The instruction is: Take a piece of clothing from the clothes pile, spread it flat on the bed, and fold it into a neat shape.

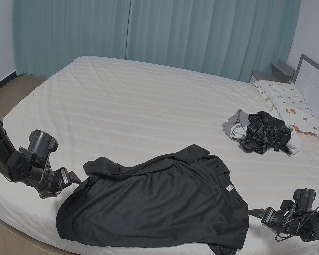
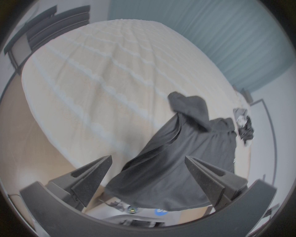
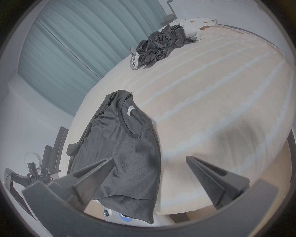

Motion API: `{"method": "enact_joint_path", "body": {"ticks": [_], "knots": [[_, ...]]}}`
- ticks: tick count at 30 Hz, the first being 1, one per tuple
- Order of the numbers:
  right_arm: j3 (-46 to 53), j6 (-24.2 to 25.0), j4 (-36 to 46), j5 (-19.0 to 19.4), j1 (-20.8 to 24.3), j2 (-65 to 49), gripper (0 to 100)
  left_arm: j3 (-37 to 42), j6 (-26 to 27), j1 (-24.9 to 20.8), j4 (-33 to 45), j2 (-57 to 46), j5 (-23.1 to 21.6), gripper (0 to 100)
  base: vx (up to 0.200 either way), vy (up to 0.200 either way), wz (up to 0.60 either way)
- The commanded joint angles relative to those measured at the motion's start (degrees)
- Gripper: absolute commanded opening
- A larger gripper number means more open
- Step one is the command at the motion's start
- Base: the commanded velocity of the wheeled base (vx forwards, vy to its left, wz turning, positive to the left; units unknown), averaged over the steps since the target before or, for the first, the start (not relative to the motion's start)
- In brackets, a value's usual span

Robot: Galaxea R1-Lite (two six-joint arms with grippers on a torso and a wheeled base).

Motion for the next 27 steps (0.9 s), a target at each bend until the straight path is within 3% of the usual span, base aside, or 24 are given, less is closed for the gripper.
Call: {"method": "enact_joint_path", "body": {"ticks": [1,8,15,26,27], "knots": [[0.15,0.08,-0.11,0.05,0.5,0.35,100,-3.47,-0.88,-1.05,-0.42,2.71,-0.42,100,0.2,0.0,0.0],[0.33,0.08,-0.11,0.05,0.94,0.35,100,-10.15,-5.45,-3.33,-4.47,9.13,0.9,100,0.029,0.0,0.0],[0.42,0.08,-0.11,0.05,0.94,0.35,100,-16.57,-5.54,-3.95,-4.03,14.05,6.88,100,0.0,0.0,0.0],[0.42,0.08,-0.11,-0.04,0.94,0.26,100,-17.36,-4.84,-4.39,-4.03,16.34,7.14,100,0.0,0.0,0.0],[0.42,0.08,-0.11,-0.04,0.94,0.35,100,-17.62,-4.84,-4.39,-4.03,16.51,7.06,0,0.0,0.0,0.0]]}}
